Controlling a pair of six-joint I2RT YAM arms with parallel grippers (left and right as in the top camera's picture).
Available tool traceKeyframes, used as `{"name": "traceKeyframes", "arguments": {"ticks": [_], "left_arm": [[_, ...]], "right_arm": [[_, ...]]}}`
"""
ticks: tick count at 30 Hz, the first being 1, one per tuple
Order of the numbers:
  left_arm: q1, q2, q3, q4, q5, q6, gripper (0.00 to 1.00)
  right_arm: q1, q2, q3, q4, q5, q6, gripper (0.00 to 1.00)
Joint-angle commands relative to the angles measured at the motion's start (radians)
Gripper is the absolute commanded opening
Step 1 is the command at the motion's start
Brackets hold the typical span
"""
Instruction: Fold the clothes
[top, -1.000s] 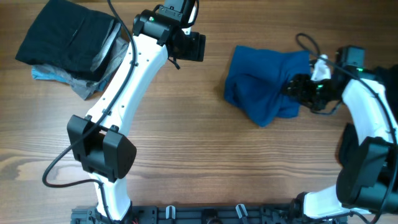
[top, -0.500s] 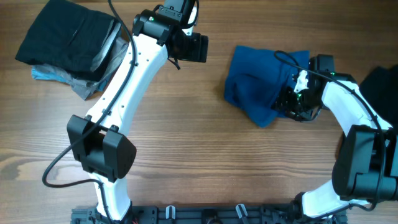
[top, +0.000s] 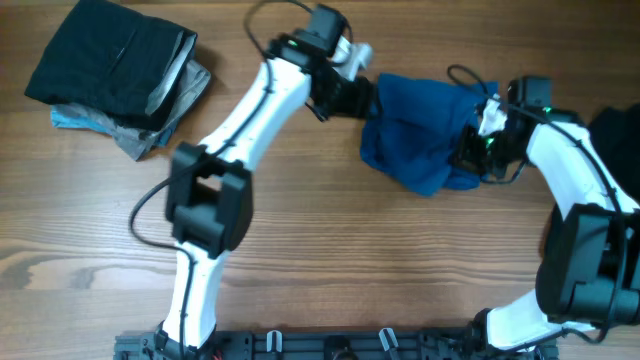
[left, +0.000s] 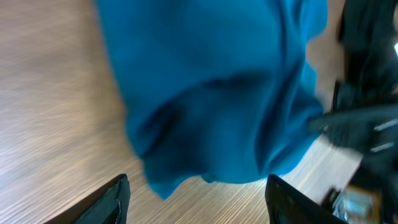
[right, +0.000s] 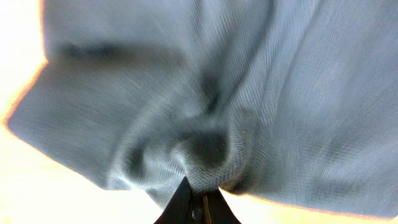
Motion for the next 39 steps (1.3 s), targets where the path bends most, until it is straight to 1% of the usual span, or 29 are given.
{"name": "traceKeyframes", "arguments": {"ticks": [1,3,6,7,8,9,10,11,12,14,16,19,20,21,23,24,25,26,27,28,32,36,37,38,39], "left_arm": [[-0.088,0.073,0.007,-0.003,0.086,0.151,0.68],[-0.124,0.097,0.007,-0.014,0.068,0.195,0.66],[-0.162,0.121,0.007,-0.034,0.01,0.195,0.65],[-0.169,0.128,0.007,-0.045,0.0,0.195,0.64],[-0.172,0.132,0.007,-0.054,0.0,0.195,0.64],[-0.173,0.134,0.007,-0.062,0.0,0.195,0.63],[-0.172,0.134,0.007,-0.066,0.0,0.195,0.63],[-0.171,0.134,0.007,-0.066,0.0,0.195,0.63],[-0.166,0.134,0.007,-0.066,0.0,0.195,0.64],[-0.164,0.134,0.007,-0.066,0.0,0.195,0.64],[-0.164,0.134,0.007,-0.065,0.0,0.195,0.65],[-0.164,0.134,0.007,-0.065,-0.001,0.195,0.64],[-0.164,0.134,0.007,-0.065,-0.001,0.195,0.64],[-0.164,0.134,0.007,-0.066,-0.001,0.195,0.64],[-0.164,0.134,0.007,-0.065,-0.001,0.195,0.64],[-0.164,0.134,0.007,-0.062,-0.001,0.195,0.65],[-0.164,0.134,0.007,-0.061,-0.003,0.195,0.64],[-0.164,0.134,0.007,-0.061,-0.006,0.195,0.64],[-0.164,0.134,0.007,-0.062,-0.008,0.195,0.64],[-0.164,0.134,0.007,-0.062,-0.008,0.195,0.64],[-0.164,0.134,0.007,-0.056,-0.008,0.195,0.64],[-0.164,0.134,0.007,-0.054,-0.008,0.195,0.64],[-0.164,0.134,0.007,-0.054,-0.008,0.195,0.64],[-0.164,0.134,0.007,-0.053,-0.008,0.195,0.65],[-0.164,0.134,0.007,-0.052,-0.008,0.195,0.65]], "right_arm": [[-0.005,-0.069,0.059,0.011,0.069,-0.053,0.04],[-0.011,-0.069,0.058,0.033,0.151,-0.043,0.04],[-0.013,-0.069,0.058,0.059,0.275,-0.027,0.04],[-0.013,-0.068,0.058,0.071,0.327,0.009,0.04],[-0.013,-0.068,0.058,0.079,0.342,0.032,0.13],[-0.013,-0.068,0.058,0.075,0.34,0.034,0.48],[-0.013,-0.068,0.058,0.051,0.341,0.035,0.62],[-0.013,-0.068,0.058,0.021,0.34,0.036,0.61],[-0.013,-0.068,0.058,-0.03,0.333,0.053,0.58],[-0.013,-0.068,0.058,-0.11,0.334,0.061,0.58],[-0.014,-0.068,0.056,-0.196,0.333,0.092,0.53],[-0.014,-0.068,0.054,-0.282,0.249,0.096,0.52],[-0.014,-0.068,0.054,-0.293,0.217,0.093,0.57],[-0.014,-0.068,0.054,-0.296,0.175,0.097,0.65],[-0.014,-0.068,0.054,-0.293,0.083,0.172,0.79],[-0.014,-0.068,0.054,-0.291,0.026,0.204,0.92],[-0.014,-0.068,0.054,-0.289,-0.013,0.214,0.94],[-0.014,-0.068,0.054,-0.29,-0.055,0.224,0.93],[-0.014,-0.068,0.054,-0.289,-0.083,0.254,0.88],[-0.014,-0.068,0.054,-0.288,-0.084,0.309,0.87],[-0.014,-0.062,0.042,-0.222,-0.076,0.452,0.87],[-0.012,-0.034,-0.032,-0.114,-0.032,0.566,0.87],[-0.012,-0.023,-0.046,-0.085,-0.039,0.574,0.87],[-0.012,-0.007,-0.069,-0.045,-0.039,0.593,0.91],[-0.012,0.003,-0.078,-0.023,-0.038,0.613,0.97]]}}
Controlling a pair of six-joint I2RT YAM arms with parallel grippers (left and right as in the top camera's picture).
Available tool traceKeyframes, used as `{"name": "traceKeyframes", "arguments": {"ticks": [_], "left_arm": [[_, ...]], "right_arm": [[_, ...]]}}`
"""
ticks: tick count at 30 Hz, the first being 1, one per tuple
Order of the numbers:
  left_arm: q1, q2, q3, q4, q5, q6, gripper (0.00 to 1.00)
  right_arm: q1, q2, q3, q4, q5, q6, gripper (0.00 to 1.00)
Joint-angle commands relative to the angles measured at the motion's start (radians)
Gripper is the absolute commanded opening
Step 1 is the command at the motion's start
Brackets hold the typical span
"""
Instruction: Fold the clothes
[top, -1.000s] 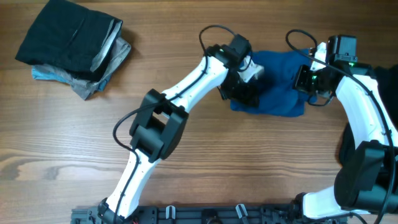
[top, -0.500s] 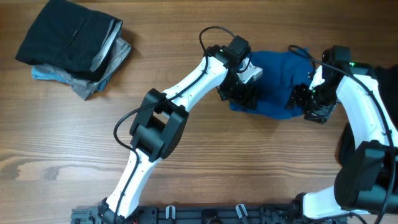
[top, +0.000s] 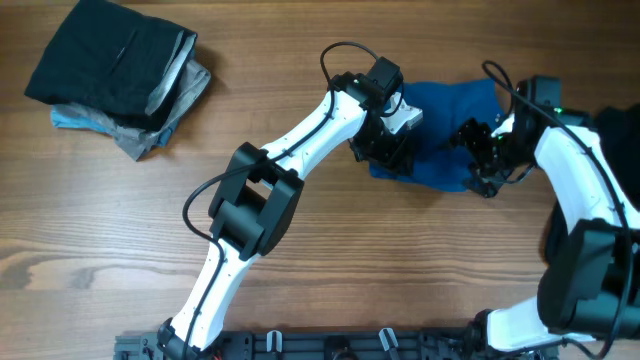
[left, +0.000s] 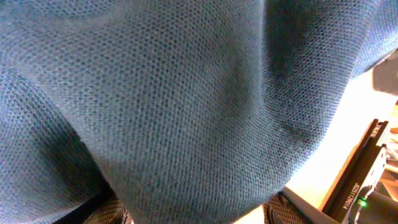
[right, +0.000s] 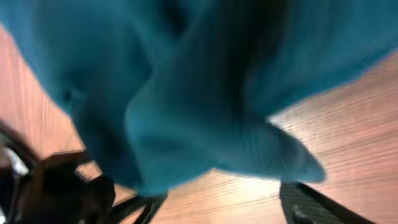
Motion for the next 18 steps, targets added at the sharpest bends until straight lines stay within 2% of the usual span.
{"name": "traceKeyframes", "arguments": {"ticks": [1,4,5,7,8,9,11,13,14,15,17,18], "left_arm": [[0.005,0.018,0.007,0.007,-0.007,0.023,0.65],[0.005,0.018,0.007,0.014,-0.007,0.023,0.65],[0.005,0.018,0.007,0.015,-0.007,0.023,0.65],[0.005,0.018,0.007,0.014,-0.015,0.023,0.65],[0.005,0.018,0.007,0.014,-0.02,0.023,0.64],[0.005,0.018,0.007,0.014,-0.026,0.023,0.64],[0.005,0.018,0.007,0.014,-0.026,0.023,0.64],[0.005,0.018,0.007,0.014,-0.026,0.023,0.64],[0.005,0.018,0.007,0.014,-0.026,0.023,0.64],[0.005,0.018,0.007,0.014,-0.026,0.023,0.64],[0.005,0.018,0.007,0.013,-0.026,0.023,0.64],[0.005,0.018,0.007,0.013,-0.026,0.023,0.64]], "right_arm": [[-0.002,0.047,-0.034,0.055,0.004,0.088,0.98],[-0.002,0.06,-0.034,0.153,0.003,0.09,0.96],[-0.002,0.063,-0.034,0.181,0.005,0.089,0.91],[-0.002,0.068,-0.034,0.249,0.007,0.045,0.76],[0.0,0.069,-0.034,0.261,0.008,0.013,0.74],[0.001,0.069,-0.034,0.26,0.013,-0.015,0.75],[0.0,0.09,-0.039,0.227,0.019,-0.019,0.93],[0.0,0.114,-0.06,0.22,0.021,0.019,0.93],[0.0,0.13,-0.077,0.225,0.021,0.052,0.89],[0.0,0.149,-0.095,0.248,-0.001,0.071,0.73],[-0.003,0.154,-0.1,0.294,-0.032,0.027,0.13],[-0.005,0.142,-0.1,0.309,-0.055,-0.001,0.04]]}}
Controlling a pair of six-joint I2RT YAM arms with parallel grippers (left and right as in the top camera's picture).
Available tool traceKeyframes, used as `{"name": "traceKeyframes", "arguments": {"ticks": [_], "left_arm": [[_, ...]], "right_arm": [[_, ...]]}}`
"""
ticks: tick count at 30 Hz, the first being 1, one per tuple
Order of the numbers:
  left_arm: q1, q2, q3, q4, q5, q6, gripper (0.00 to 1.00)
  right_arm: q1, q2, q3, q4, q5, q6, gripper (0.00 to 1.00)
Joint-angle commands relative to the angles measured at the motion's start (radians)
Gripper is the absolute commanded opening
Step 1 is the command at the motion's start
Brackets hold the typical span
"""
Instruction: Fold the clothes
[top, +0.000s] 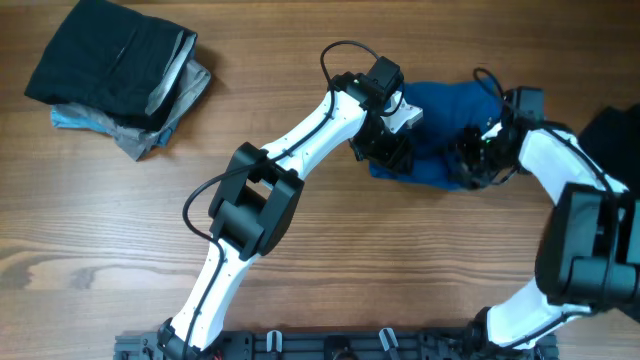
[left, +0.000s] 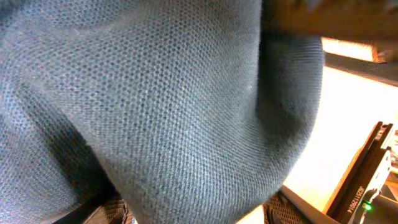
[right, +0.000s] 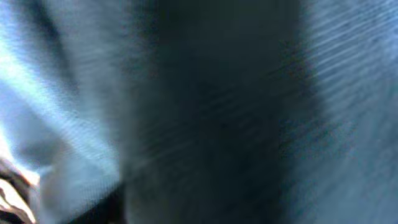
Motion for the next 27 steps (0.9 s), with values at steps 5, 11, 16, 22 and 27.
{"name": "traceKeyframes", "arguments": {"ticks": [5,11,16,22,27], "left_arm": [[0.005,0.018,0.007,-0.01,-0.014,0.023,0.64],[0.005,0.018,0.007,-0.017,-0.033,0.023,0.64],[0.005,0.018,0.007,-0.016,-0.033,0.023,0.65],[0.005,0.018,0.007,-0.023,-0.033,0.023,0.73],[0.024,-0.019,0.01,-0.074,-0.021,0.019,0.7]], "right_arm": [[-0.01,-0.121,0.018,0.086,-0.132,-0.279,0.04],[-0.01,-0.213,0.016,0.085,0.015,-0.344,0.04],[-0.01,-0.19,-0.013,0.097,0.163,-0.345,0.04],[-0.01,-0.15,-0.033,0.079,0.237,-0.359,0.74],[-0.035,-0.222,-0.014,0.044,-0.052,-0.466,0.38]]}}
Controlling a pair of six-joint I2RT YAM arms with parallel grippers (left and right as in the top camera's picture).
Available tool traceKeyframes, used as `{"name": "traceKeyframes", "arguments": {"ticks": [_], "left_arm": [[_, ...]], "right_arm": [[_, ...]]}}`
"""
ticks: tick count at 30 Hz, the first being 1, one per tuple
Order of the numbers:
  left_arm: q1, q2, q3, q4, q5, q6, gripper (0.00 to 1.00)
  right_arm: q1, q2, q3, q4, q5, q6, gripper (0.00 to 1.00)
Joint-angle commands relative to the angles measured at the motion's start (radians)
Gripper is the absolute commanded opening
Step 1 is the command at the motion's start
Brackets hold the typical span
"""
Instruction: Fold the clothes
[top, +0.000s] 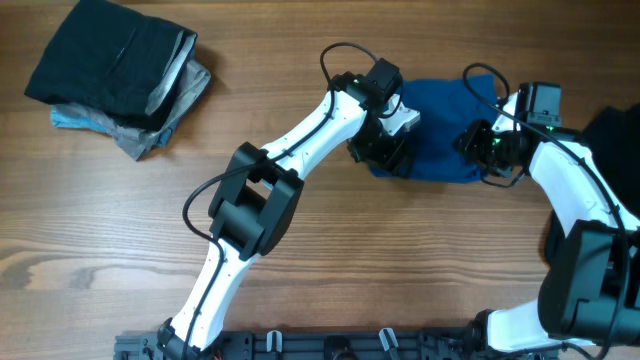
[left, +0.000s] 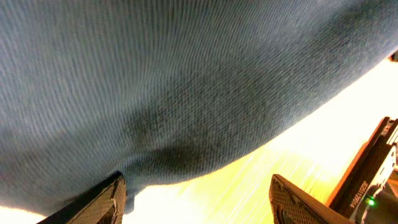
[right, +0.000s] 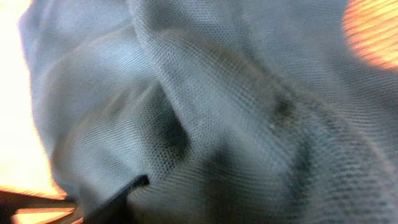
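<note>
A blue garment (top: 440, 125) lies as a compact bundle on the far right of the wooden table (top: 330, 250). My left gripper (top: 392, 152) sits at its left front edge. In the left wrist view the blue cloth (left: 186, 74) fills the upper frame, and the left gripper (left: 196, 186) is open with bare wood between its fingers. My right gripper (top: 478, 143) is against the bundle's right side. Cloth (right: 236, 112) fills the right wrist view; only one dark finger (right: 115, 199) shows, so its state is unclear.
A stack of folded clothes (top: 115, 75), black on top of grey, sits at the far left corner. A dark garment (top: 615, 130) lies at the right edge behind the right arm. Cables loop over both wrists.
Cloth no longer fills the gap between the left fingers; bare table shows there now. The right gripper has shifted slightly away from the front edge along the bundle's right side.
The blue garment was spread looser at the far right, with my right gripper shut on it and the left open at its left edge. Then it lay smaller and doubled over, left gripper at its front left, right gripper open. Both grippers stayed against it since.
</note>
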Motion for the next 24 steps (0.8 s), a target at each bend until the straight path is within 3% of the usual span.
{"name": "traceKeyframes", "arguments": {"ticks": [1,4,6,7,8,9,12,13,15,17,24], "left_arm": [[0.031,-0.04,0.01,-0.039,-0.005,0.015,0.69],[0.076,-0.134,0.01,-0.064,-0.006,0.011,0.69],[0.119,-0.196,0.01,-0.06,-0.006,-0.016,0.71],[0.137,-0.214,0.01,-0.056,-0.005,-0.029,0.71],[0.157,-0.227,0.01,-0.049,-0.006,-0.043,0.73],[0.176,-0.233,0.01,-0.04,-0.005,-0.057,0.74],[0.22,-0.227,0.01,-0.029,0.006,-0.068,0.79],[0.228,-0.223,0.009,-0.029,0.006,-0.068,0.79],[0.23,-0.22,0.009,-0.026,0.006,-0.068,0.8],[0.229,-0.217,0.009,-0.02,0.006,-0.068,0.8],[0.229,-0.208,0.009,-0.01,0.005,-0.068,0.8]], "right_arm": [[-0.033,-0.092,0.017,-0.019,-0.222,-0.087,0.33],[-0.066,-0.212,0.019,-0.025,-0.269,-0.084,0.12],[-0.071,-0.272,0.018,-0.025,-0.269,-0.081,0.13],[-0.071,-0.286,0.018,-0.026,-0.269,-0.081,0.3],[-0.071,-0.291,0.018,-0.03,-0.269,-0.081,0.6],[-0.071,-0.29,0.018,-0.039,-0.268,-0.081,0.78],[-0.07,-0.246,0.003,-0.048,-0.255,-0.085,0.78],[-0.07,-0.225,-0.003,-0.049,-0.233,-0.085,0.67],[-0.07,-0.167,-0.005,-0.047,-0.169,-0.081,0.27],[-0.07,-0.099,-0.005,-0.032,-0.142,-0.096,0.06],[-0.071,0.21,-0.005,-0.063,-0.01,0.031,0.05]]}}
